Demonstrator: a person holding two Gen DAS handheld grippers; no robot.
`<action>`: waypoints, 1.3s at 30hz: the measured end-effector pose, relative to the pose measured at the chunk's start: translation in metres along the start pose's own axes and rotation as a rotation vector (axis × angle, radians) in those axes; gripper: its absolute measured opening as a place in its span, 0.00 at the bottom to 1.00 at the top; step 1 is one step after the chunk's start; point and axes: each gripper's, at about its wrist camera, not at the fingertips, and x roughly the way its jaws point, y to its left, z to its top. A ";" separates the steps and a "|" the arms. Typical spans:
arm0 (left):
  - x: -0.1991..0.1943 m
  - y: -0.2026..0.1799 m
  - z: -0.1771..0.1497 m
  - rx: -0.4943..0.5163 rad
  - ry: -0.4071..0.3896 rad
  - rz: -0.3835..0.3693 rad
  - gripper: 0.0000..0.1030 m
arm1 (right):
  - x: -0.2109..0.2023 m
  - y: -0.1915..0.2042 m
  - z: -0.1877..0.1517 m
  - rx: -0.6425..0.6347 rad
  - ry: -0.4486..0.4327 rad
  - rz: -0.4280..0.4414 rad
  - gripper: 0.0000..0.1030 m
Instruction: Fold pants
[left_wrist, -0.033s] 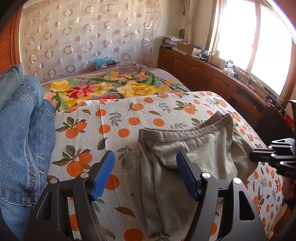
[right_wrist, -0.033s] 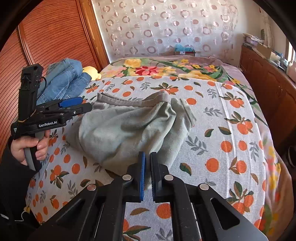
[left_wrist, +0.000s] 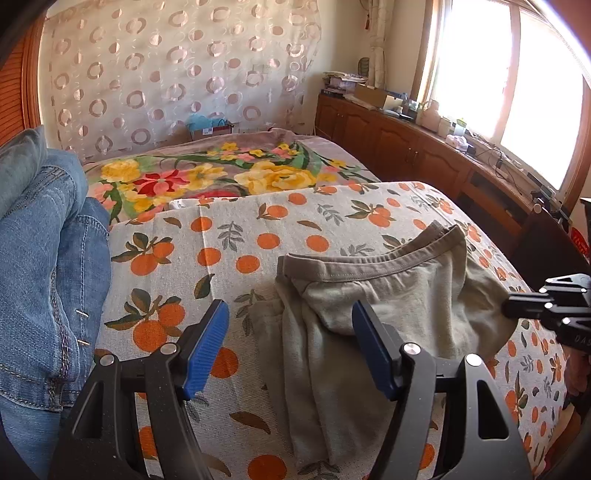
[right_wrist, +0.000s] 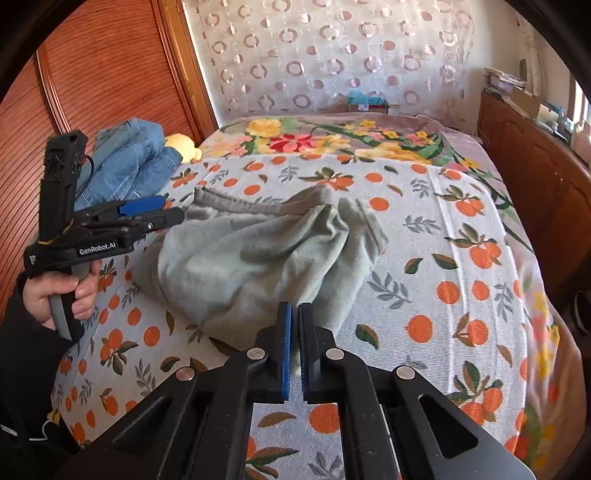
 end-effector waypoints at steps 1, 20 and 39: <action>0.001 0.000 0.000 0.001 0.000 0.001 0.68 | -0.004 -0.003 -0.001 0.008 -0.011 0.001 0.03; -0.041 -0.022 -0.027 0.054 0.027 -0.028 0.67 | -0.008 -0.005 -0.016 0.053 -0.044 -0.044 0.29; -0.055 -0.037 -0.049 0.087 0.037 -0.057 0.30 | -0.005 0.000 -0.036 0.019 0.024 -0.024 0.38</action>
